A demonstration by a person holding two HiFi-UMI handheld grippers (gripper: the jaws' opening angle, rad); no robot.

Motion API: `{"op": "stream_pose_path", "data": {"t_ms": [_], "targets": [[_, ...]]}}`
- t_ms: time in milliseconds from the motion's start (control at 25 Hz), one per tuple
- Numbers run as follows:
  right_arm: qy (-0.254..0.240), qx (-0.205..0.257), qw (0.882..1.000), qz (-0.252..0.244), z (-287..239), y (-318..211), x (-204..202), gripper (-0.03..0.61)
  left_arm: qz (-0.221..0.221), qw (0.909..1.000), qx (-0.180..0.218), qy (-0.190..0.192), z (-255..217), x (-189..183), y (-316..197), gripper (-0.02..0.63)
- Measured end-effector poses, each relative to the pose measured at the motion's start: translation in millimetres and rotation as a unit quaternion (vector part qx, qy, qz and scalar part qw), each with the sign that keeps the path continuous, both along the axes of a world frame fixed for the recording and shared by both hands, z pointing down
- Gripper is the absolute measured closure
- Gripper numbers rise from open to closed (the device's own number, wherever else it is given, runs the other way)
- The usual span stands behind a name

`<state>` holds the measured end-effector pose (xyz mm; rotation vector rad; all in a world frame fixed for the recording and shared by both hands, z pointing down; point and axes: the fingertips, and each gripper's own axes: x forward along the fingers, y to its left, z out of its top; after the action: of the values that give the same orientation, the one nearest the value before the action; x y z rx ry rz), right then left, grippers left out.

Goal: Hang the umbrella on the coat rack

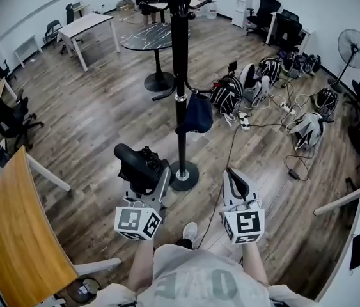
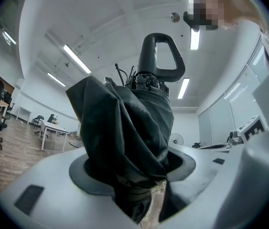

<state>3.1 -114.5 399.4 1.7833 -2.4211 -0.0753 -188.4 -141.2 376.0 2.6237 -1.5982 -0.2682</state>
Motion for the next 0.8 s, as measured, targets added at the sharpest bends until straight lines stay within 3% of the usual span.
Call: {"op": "stream_pose_path", "data": {"t_ms": [280,440,800], "targets": [[-0.001,0.003,0.999,0.044,2.8,-57.6,-1.9,0.548,0.015,0.9994,0.011,-0.03,0.8,-5.7,-65.0,0.321],[0.0,-0.001,0.999,0.039,5.4,-76.9,-3.7,0.548,0.017,0.9995,0.006,-0.027,4.0,-3.7,-82.4,0.321],[-0.021,0.009,0.999,0.035,0.8,-108.7,13.4,0.546,-0.032,0.9991,-0.004,-0.028,4.1,3.4,-89.7,0.321]]}}
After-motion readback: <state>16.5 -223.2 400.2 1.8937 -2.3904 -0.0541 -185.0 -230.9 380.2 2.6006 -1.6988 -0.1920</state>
